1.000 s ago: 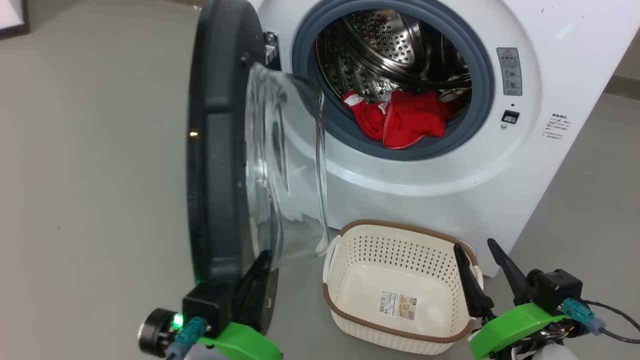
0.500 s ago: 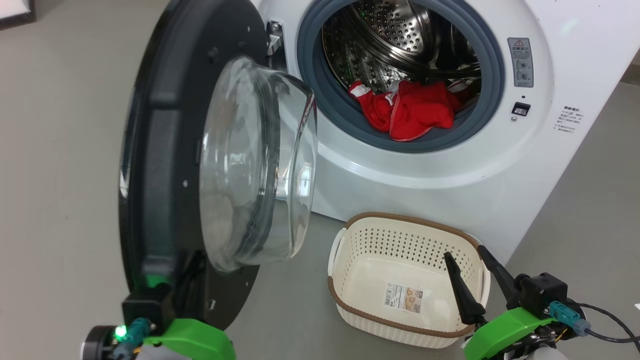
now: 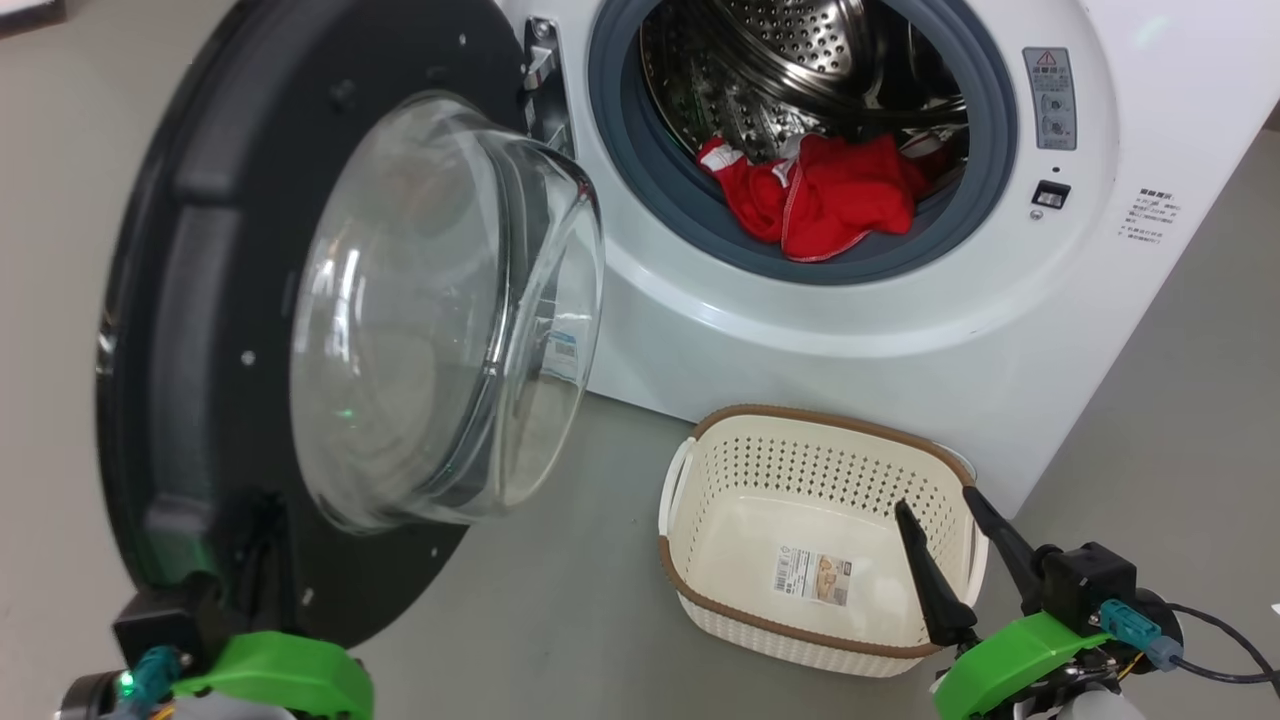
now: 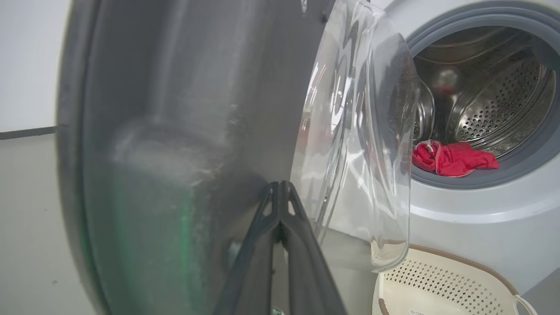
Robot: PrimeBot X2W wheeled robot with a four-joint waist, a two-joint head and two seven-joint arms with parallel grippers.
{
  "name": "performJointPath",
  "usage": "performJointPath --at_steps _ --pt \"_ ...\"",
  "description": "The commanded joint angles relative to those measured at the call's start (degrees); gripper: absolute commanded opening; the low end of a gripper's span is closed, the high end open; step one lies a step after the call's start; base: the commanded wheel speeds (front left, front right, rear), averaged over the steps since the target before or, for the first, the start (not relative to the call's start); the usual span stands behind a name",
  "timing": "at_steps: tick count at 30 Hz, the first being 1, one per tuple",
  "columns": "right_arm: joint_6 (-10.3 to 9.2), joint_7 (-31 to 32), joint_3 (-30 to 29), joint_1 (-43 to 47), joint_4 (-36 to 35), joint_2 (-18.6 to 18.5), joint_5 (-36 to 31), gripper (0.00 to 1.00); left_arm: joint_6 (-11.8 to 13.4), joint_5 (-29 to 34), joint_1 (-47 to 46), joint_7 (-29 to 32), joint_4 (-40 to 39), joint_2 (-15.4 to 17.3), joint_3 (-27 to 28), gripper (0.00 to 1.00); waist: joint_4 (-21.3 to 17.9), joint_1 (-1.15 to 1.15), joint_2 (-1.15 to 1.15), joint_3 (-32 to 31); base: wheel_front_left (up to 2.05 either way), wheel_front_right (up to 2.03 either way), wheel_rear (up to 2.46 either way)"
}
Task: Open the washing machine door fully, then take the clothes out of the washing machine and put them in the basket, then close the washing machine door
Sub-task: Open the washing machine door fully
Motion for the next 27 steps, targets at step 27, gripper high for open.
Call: performJointPath --at_steps 27 --pt "0.28 -0.4 -1.0 -3.4 -1.9 0.0 -5.6 1.0 -3.8 -2.4 -12.7 -8.0 15.2 5.8 14.2 0.0 -2.0 0.0 0.0 6.0 0.0 0.0 0.0"
